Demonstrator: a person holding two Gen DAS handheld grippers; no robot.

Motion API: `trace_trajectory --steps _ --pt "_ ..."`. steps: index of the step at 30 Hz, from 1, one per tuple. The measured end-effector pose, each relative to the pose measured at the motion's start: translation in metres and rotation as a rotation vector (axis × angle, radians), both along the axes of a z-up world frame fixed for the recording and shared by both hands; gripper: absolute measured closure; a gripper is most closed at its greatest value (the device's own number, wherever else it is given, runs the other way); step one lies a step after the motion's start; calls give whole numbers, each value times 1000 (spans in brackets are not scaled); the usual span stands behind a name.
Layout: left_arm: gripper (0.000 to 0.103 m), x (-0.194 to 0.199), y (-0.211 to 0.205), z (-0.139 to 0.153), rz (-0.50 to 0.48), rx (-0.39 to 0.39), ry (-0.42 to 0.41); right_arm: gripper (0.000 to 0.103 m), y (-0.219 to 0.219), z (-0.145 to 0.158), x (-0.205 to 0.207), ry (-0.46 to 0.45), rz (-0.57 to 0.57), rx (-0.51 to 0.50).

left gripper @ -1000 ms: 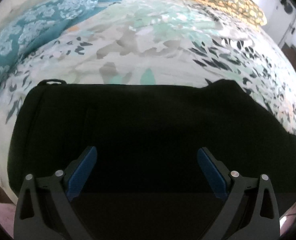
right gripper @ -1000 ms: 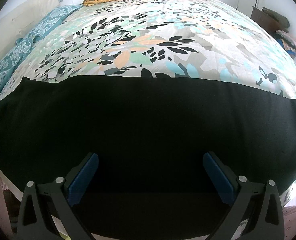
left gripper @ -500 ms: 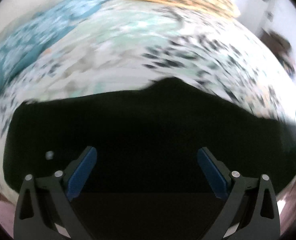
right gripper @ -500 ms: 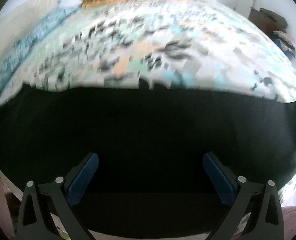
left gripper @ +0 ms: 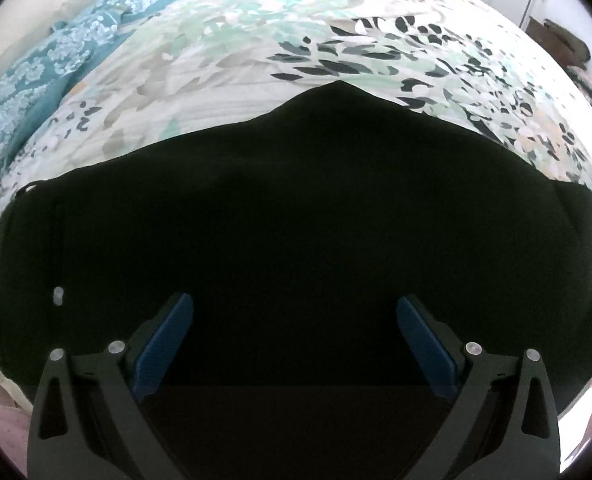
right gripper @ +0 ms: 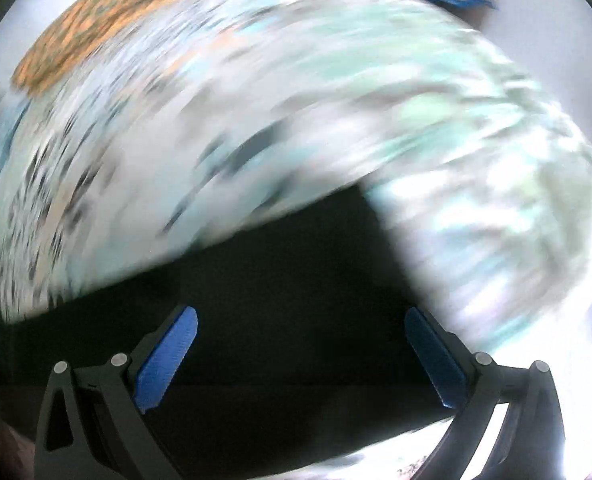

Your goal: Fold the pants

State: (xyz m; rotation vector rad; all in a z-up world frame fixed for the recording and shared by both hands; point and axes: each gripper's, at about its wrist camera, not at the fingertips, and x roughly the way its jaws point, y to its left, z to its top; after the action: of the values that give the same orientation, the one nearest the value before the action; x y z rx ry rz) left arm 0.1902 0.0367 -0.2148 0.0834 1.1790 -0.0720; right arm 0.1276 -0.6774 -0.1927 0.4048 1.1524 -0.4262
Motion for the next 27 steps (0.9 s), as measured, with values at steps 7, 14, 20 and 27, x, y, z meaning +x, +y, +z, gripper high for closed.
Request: trace_trajectory --steps 7,14,20,27 --pt "2 -6 4 22 29 -30 -23 1 -54 3 -12 -76 147 236" --pt "2 -4 4 37 54 -56 -39 14 -37 -30 -18 -52 237 353" --pt "2 -4 0 33 61 -37 -24 79 -45 -40 -25 -28 221 481" --pt "2 -8 0 36 68 -36 -33 91 -31 -18 -36 -195 192 661"
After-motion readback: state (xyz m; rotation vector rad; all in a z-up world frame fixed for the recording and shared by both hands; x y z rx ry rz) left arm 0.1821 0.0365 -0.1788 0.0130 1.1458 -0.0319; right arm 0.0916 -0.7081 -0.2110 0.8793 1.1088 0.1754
